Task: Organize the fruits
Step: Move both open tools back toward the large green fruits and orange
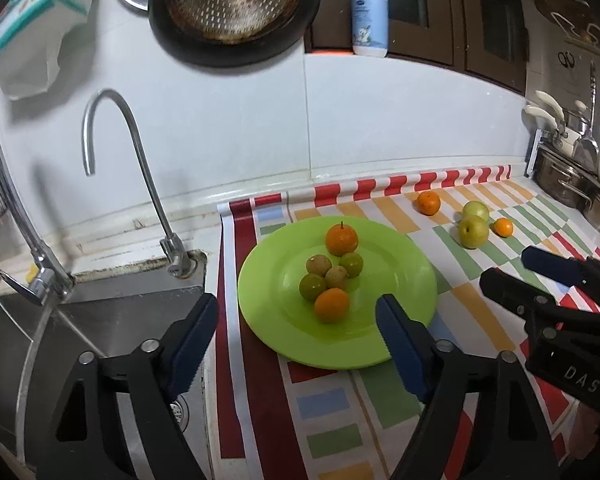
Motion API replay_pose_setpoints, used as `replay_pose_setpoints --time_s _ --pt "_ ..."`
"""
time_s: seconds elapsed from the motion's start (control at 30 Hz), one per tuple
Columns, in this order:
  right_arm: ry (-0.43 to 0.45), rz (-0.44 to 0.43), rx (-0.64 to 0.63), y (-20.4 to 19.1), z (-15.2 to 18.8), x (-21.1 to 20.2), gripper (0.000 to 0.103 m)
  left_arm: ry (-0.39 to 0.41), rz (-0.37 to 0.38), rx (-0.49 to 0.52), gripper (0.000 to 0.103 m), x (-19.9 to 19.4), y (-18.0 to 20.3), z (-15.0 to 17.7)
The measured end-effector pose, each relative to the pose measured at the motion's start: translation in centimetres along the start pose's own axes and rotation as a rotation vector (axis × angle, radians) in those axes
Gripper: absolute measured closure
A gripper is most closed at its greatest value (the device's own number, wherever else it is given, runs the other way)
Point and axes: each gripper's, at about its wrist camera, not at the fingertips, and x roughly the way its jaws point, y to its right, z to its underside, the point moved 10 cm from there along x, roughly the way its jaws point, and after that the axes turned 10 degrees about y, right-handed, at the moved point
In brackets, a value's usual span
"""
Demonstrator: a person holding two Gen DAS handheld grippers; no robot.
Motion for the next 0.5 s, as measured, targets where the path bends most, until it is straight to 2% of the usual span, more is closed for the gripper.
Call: replay_pose_setpoints --time_s 0.3,0.5 --pt "0.051 0.010 0.002 2.7 -1.0 -2.8 0.032 0.038 -0.051 -0.031 0.013 -2.5 2.1 -1.2" --pt "0.067 -0.006 0.004 4.9 -1.5 -4.0 0.030 0.060 -0.078 -0.050 0.010 -3.7 4.3 -2.0"
